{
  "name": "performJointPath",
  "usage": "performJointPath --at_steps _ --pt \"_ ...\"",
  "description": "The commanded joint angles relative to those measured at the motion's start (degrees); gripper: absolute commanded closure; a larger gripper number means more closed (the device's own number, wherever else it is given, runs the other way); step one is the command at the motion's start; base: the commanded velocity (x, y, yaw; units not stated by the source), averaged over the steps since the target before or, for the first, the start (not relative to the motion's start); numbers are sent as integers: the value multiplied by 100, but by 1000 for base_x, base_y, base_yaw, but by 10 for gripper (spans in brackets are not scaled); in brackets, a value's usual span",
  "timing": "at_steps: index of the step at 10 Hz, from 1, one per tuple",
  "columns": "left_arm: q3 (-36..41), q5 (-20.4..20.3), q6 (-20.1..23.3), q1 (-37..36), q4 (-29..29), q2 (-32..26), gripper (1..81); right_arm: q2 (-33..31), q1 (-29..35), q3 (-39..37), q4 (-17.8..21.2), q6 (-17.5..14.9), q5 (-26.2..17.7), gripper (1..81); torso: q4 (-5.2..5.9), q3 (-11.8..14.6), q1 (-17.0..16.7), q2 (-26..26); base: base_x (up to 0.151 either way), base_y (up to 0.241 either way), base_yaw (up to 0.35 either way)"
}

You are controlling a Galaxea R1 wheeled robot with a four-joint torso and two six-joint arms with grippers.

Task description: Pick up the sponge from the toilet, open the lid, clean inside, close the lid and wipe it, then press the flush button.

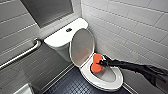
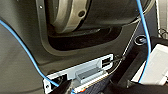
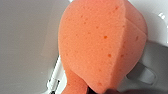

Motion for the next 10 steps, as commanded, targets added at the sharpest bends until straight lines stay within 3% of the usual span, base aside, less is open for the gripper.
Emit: performJointPath --at_steps 1,10 --pt "61 298 19 342 -34 -4 10 -416 670 611 -39 25 46 811 0 0 0 0 0 0 0" --pt "61 298 28 350 36 66 10 -2897 -473 2898 5 52 1198 811 0 0 0 0 0 0 0"
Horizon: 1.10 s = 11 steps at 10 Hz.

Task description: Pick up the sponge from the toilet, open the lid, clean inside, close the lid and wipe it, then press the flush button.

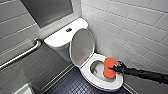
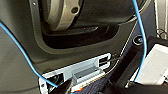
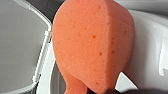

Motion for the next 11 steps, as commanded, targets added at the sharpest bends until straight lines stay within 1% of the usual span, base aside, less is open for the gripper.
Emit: performJointPath --at_steps 1,4,6,7,9,11 --pt "58 301 45 309 44 44 10 -1001 -4 1114 48 42 368 811 0 0 0 0 0 0 0" --pt "58 301 45 309 53 44 10 -1739 -575 1853 162 42 825 811 0 0 0 0 0 0 0" --pt "76 301 54 309 62 61 10 -2274 -1006 2553 154 42 1244 811 0 0 0 0 0 0 0" --pt "76 301 54 309 62 69 10 -2372 -1217 2705 144 42 1413 811 0 0 0 0 0 0 0" --pt "76 301 72 309 62 61 10 -2416 -1613 2992 110 34 1579 811 0 0 0 0 0 0 0" --pt "85 301 89 300 62 61 10 -2530 -1876 3733 92 -19 1633 811 0 0 0 0 0 0 0"
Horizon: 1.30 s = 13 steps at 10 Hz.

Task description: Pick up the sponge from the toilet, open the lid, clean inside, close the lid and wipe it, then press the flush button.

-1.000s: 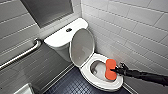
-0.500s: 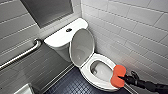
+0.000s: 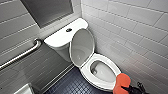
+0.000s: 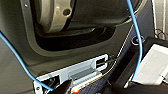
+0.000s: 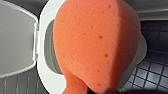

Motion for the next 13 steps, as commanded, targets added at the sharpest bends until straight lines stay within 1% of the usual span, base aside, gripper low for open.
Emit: performJointPath --at_steps 1,3,4,5,6,7,8,9,12,13 --pt "85 301 113 283 58 18 10 -573 -7 1265 -8 -104 -234 811 0 0 0 0 0 0 0" --pt "84 301 121 274 67 27 10 -925 53 1696 -52 -289 -269 811 0 0 0 0 0 0 0" --pt "58 301 121 256 67 35 10 -989 368 1813 -61 -307 -329 811 0 0 0 0 0 0 0" --pt "58 301 121 256 67 35 10 -865 816 1743 35 -298 -638 811 0 0 0 0 0 0 0" --pt "58 301 121 256 58 27 10 -593 1256 1470 176 -290 -964 811 0 0 0 0 0 0 0" --pt "58 301 121 256 50 27 10 -101 1713 925 431 -290 -1517 811 0 0 0 0 0 0 0" --pt "58 301 121 256 41 17 10 440 2039 314 475 -246 -1911 811 0 0 0 0 0 0 0" --pt "58 301 121 256 32 9 10 922 2260 -229 475 -237 -2209 811 0 0 0 0 0 0 0" --pt "58 309 113 256 -3 -17 10 2015 2664 -1516 484 -228 -2668 811 0 0 0 -2 0 0 0" --pt "58 301 113 256 -21 -35 10 2360 2805 -1878 484 -167 -2765 811 0 0 0 0 0 0 0"
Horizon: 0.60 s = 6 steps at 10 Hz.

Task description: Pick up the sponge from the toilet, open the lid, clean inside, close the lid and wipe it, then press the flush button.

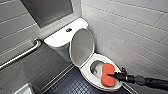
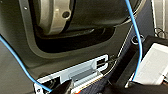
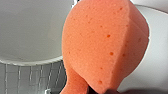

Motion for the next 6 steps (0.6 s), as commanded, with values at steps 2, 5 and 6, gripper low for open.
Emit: performJointPath --at_steps 2,5,6 --pt "58 301 13 272 -30 -50 10 1656 1478 -1870 236 124 -1407 811 0 0 0 0 0 0 0" --pt "58 301 4 272 -30 -59 10 2455 1663 -2537 219 484 -1416 811 0 0 0 0 0 0 0" --pt "58 301 -5 272 -30 -59 10 2683 1715 -2826 228 614 -1416 811 0 0 0 0 0 0 0"
